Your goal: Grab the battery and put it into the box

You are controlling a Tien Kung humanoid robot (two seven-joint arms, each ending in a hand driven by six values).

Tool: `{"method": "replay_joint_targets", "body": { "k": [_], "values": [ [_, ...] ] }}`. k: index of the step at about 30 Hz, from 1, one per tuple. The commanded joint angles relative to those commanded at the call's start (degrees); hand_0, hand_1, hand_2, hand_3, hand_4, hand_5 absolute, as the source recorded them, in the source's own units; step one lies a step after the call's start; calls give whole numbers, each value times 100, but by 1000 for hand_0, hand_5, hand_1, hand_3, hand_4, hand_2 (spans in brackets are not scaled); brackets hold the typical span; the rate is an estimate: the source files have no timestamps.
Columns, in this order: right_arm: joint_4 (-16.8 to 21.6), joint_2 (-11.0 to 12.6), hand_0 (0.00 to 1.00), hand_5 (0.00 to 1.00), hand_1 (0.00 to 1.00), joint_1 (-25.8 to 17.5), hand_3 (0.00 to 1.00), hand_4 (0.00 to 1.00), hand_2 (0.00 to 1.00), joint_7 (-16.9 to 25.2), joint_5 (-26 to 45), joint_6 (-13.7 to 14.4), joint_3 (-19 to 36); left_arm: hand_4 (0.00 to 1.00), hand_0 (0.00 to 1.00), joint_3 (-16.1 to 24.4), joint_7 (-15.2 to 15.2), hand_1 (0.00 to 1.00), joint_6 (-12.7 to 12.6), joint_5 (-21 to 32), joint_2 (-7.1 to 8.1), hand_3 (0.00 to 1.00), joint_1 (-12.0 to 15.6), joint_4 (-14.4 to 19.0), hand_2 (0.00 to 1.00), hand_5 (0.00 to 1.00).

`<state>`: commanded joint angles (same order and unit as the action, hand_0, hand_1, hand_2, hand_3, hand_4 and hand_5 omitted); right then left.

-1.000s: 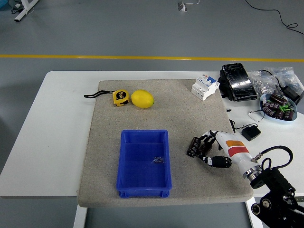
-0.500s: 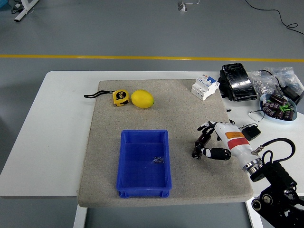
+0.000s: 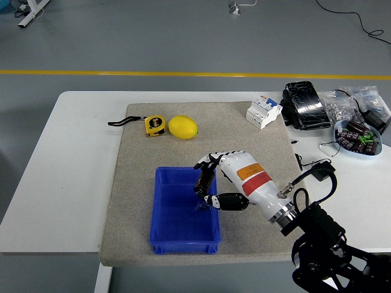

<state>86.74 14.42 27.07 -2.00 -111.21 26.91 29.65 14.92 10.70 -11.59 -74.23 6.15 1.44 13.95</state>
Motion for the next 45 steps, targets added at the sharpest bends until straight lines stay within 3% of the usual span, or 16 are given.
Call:
{"method": "replay_joint_targets", "body": {
  "k": [1,2,7,8,11,17,26,27,39,45],
  "values": [
    [-6,-49,317,58,457,75,579,804,534,-24,7,-23,-121,720,732,4,6,707,9,-10,2,684,-2,0,753,668],
    [-26,-108,405,129,574,161,622,902,623,-54,2,-58,-254,720,731,10,11,708,19,-22,4,682,-6,1,752,669],
    [-140,-248,405,129,574,414,622,902,623,-456,-474,-541,-602,720,731,-12,-16,708,8,3,14,682,3,2,752,669],
    [-154,-256,702,167,756,437,805,991,843,-482,-491,-604,-636,720,731,-15,-21,706,3,9,15,684,4,2,749,668],
    [-201,-284,702,167,756,501,805,991,843,-527,-503,-762,-691,720,731,-15,-26,706,2,1,19,684,-4,1,749,668],
    [-129,-270,735,162,786,537,853,998,886,-485,-458,-779,-626,720,730,-15,-19,705,7,-13,29,682,-4,2,748,668],
    [-147,-117,729,146,779,535,854,972,882,-490,-332,-476,-140,720,730,39,-11,704,26,-84,26,683,-31,-3,747,668],
    [-183,-100,701,155,750,531,844,970,834,-488,-287,-453,-78,720,728,42,-12,705,26,-87,25,682,-32,-4,747,668],
    [-1113,52,678,203,727,292,827,998,805,-379,131,-301,454,719,729,80,-6,711,49,-157,8,686,-37,-2,753,665],
    [-1291,188,658,204,716,79,820,998,795,-336,134,-284,722,719,728,85,-6,713,78,-216,13,685,-44,5,753,665]
  ]
}}
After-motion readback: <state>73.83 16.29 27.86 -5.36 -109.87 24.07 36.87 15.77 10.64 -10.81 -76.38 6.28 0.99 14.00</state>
